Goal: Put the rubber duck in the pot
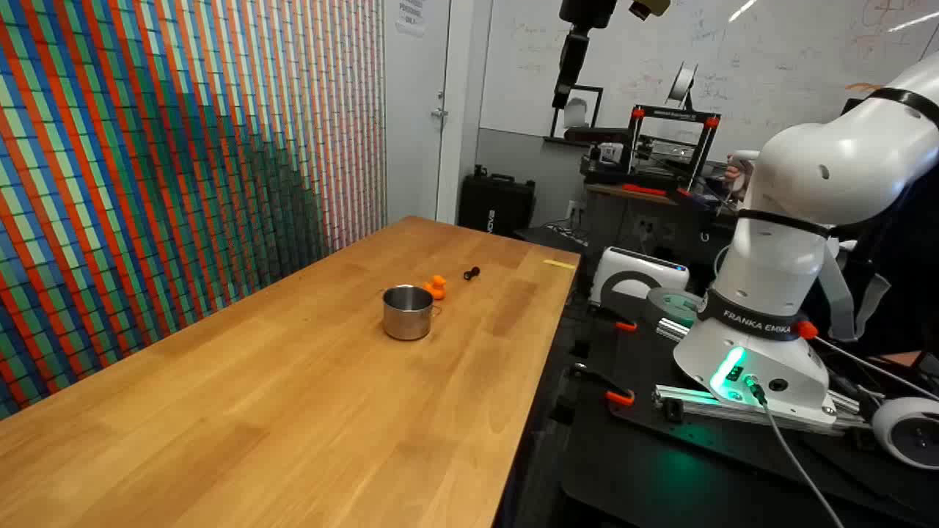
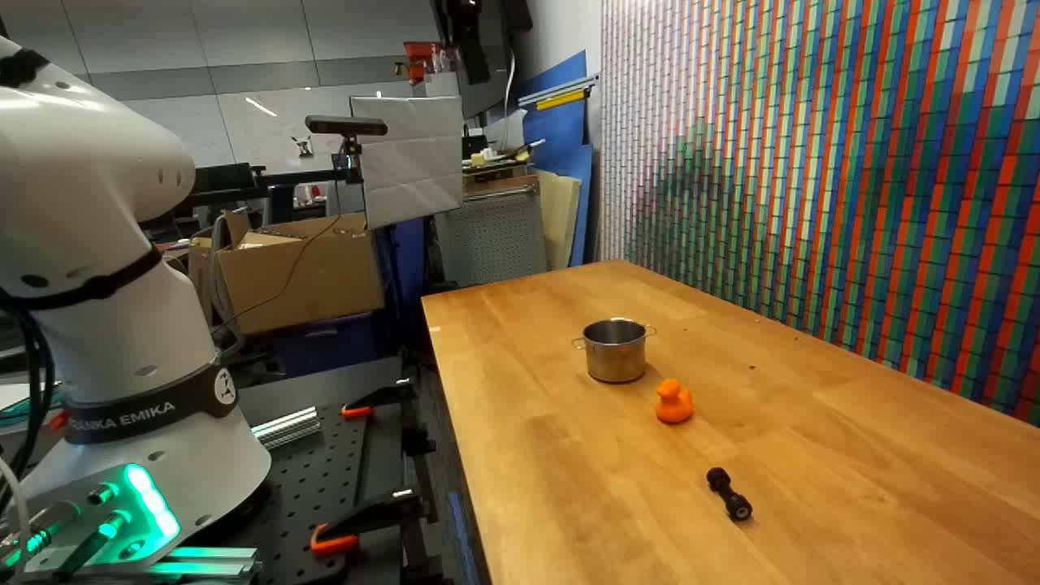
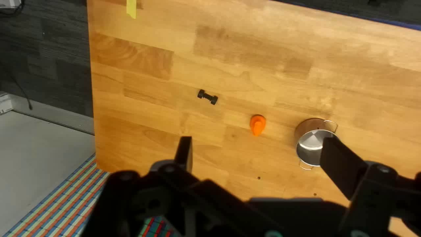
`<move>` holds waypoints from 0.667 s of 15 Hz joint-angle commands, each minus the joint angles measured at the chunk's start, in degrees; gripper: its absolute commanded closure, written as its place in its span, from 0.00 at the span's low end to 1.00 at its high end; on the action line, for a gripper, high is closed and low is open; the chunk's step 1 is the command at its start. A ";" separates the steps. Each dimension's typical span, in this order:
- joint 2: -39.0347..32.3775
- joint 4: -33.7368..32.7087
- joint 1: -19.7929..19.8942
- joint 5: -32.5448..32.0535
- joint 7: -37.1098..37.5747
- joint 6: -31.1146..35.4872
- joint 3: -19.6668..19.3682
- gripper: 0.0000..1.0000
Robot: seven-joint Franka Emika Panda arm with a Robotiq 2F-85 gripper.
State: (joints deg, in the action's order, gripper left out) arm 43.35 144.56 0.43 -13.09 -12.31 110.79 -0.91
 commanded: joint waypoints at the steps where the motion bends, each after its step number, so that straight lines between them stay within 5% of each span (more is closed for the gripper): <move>1: -0.01 -0.30 -0.63 -0.36 0.35 -0.15 -0.46 0.00; 5: -0.34 -0.31 -0.89 -0.52 0.38 1.10 -0.22 0.00; 10: -14.72 -3.96 -0.56 0.12 2.37 10.21 -0.53 0.00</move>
State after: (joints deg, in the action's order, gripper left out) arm 39.00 144.44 -0.10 -13.06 -11.92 115.98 -0.93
